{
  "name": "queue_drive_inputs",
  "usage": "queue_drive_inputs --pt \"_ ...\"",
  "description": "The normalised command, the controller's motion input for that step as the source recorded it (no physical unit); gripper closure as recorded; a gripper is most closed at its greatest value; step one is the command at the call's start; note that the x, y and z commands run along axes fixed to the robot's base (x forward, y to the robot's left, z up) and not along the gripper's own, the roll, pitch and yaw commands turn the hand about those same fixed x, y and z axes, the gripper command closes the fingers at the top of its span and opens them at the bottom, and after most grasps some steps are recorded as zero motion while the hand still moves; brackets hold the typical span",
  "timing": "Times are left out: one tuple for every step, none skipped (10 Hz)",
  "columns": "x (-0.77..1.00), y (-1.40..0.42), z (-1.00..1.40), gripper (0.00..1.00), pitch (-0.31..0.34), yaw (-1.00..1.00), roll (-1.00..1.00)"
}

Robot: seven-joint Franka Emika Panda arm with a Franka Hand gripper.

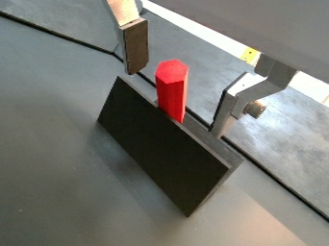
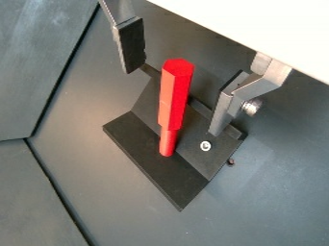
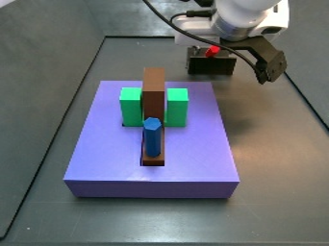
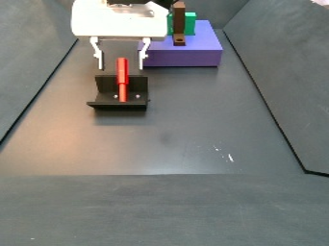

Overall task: Pick up the red object. Move up. Place the red object on the fixture. Regrasp the red object. Move to above the board. Insert the red object.
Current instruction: Regrasp the red object.

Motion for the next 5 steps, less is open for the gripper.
queue_drive_inputs --pt "0.0 0.0 -0.05 0.0 0.0 0.0 0.13" --pt "0.0 0.0 0.0 0.0 0.0 0.0 0.03" --pt "0.0 0.0 0.0 0.0 0.0 0.0 0.0" --pt "0.0 0.0 0.0 1.0 0.0 0.0 0.0" --pt "0.0 0.0 0.0 1.0 0.0 0.0 0.0"
